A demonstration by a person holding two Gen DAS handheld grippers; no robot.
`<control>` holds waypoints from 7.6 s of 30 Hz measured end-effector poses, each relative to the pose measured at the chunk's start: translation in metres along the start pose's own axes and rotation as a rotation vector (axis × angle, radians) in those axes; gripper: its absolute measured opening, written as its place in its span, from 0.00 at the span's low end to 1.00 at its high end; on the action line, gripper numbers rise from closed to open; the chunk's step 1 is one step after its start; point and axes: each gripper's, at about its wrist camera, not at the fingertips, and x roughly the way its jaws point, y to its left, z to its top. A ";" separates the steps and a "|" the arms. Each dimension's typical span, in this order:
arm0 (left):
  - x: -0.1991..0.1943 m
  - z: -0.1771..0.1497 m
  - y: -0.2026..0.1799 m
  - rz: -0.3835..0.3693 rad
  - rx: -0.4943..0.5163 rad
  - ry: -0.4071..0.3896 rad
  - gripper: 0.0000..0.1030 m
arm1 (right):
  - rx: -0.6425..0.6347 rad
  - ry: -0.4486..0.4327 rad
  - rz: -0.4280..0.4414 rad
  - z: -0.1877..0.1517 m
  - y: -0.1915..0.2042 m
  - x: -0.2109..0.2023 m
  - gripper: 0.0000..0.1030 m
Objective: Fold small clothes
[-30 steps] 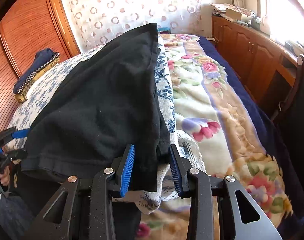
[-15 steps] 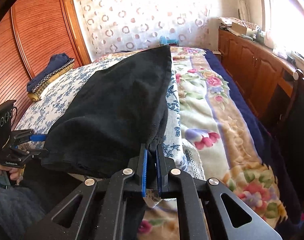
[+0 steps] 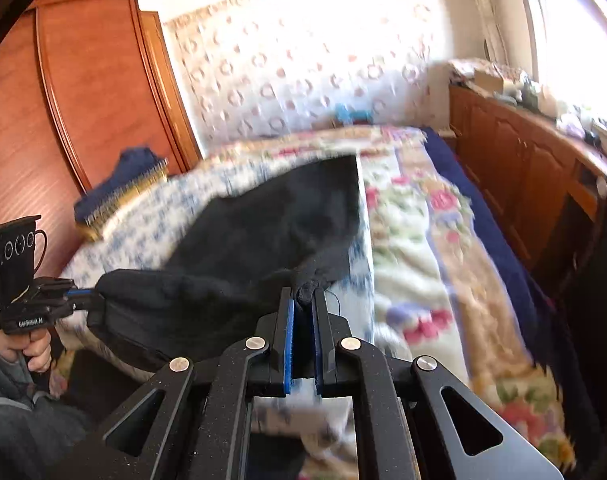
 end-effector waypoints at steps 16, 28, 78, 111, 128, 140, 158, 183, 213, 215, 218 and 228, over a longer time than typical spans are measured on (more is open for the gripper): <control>0.057 0.104 0.102 0.153 -0.081 -0.068 0.11 | -0.046 0.017 -0.040 0.110 -0.014 0.152 0.07; 0.077 0.073 0.112 0.111 -0.044 0.056 0.66 | -0.022 0.007 -0.085 0.134 -0.023 0.162 0.27; 0.133 0.082 0.144 0.192 -0.134 0.120 0.68 | 0.027 0.087 -0.035 0.122 -0.040 0.180 0.56; 0.138 0.087 0.123 0.043 -0.139 0.110 0.14 | -0.079 0.208 -0.020 0.130 -0.022 0.204 0.18; -0.105 0.082 0.205 0.244 -0.243 -0.303 0.14 | -0.398 -0.062 0.228 0.251 0.171 0.205 0.16; -0.211 0.025 0.334 0.580 -0.472 -0.388 0.14 | -0.498 -0.014 0.478 0.332 0.375 0.369 0.16; -0.205 0.001 0.346 0.724 -0.404 -0.311 0.76 | -0.464 -0.150 0.316 0.313 0.409 0.372 0.57; -0.166 0.009 0.242 0.741 -0.217 -0.276 0.90 | -0.409 -0.064 0.361 0.222 0.352 0.284 0.57; -0.113 0.034 0.072 0.597 -0.064 -0.264 0.90 | -0.185 -0.199 0.052 0.082 0.306 0.021 0.71; -0.114 0.037 0.065 0.582 -0.059 -0.266 0.90 | -0.173 -0.217 0.037 0.078 0.310 0.011 0.71; -0.116 0.042 0.055 0.590 -0.052 -0.274 0.90 | -0.162 -0.247 0.002 0.065 0.313 -0.005 0.71; -0.136 0.052 0.032 0.634 -0.049 -0.330 0.90 | -0.122 -0.319 -0.037 0.041 0.323 -0.040 0.71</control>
